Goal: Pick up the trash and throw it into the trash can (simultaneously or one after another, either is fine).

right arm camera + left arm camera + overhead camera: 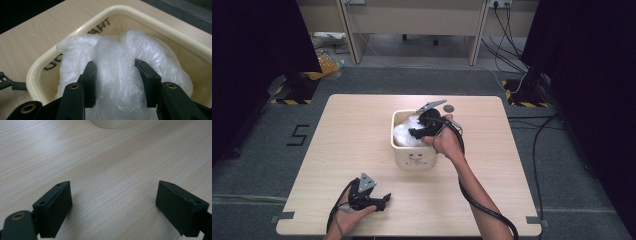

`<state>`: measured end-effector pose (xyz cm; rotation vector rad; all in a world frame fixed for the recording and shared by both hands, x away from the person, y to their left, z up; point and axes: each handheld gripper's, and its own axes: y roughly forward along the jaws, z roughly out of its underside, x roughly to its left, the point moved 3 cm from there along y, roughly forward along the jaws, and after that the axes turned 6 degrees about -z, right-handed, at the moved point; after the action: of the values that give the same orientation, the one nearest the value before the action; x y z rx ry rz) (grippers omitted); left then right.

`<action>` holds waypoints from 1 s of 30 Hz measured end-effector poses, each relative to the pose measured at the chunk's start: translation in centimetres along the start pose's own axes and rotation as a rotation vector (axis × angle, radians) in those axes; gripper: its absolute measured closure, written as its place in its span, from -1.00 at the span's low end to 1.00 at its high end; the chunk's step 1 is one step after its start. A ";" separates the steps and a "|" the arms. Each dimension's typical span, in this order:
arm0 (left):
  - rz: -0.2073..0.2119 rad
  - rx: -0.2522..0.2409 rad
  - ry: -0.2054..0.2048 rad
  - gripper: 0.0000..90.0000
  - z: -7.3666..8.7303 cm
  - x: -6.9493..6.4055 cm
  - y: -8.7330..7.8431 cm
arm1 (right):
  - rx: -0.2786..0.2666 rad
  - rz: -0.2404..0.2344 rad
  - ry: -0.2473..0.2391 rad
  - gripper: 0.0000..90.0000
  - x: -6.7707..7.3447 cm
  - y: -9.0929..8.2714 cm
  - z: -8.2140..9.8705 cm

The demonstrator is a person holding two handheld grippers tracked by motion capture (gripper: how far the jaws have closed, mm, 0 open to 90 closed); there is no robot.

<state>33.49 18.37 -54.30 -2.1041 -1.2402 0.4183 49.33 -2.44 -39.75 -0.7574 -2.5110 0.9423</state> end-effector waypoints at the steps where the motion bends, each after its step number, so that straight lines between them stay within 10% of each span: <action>1: 0.000 0.000 0.000 -0.72 0.0 0.0 0.0 | 0.014 -0.010 0.002 0.27 0.1 0.4 0.0; 17: 0.000 -0.001 -0.001 -0.72 0.0 0.0 0.0 | 0.072 -0.048 0.039 0.19 0.1 1.7 0.5; 30: 0.000 0.001 0.001 -0.72 0.0 0.0 0.0 | -0.184 -0.056 0.089 -0.24 -0.2 -5.1 -0.2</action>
<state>33.48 18.37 -54.30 -2.1036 -1.2394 0.4179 47.78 -5.72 -36.11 -0.7611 -2.5505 0.6508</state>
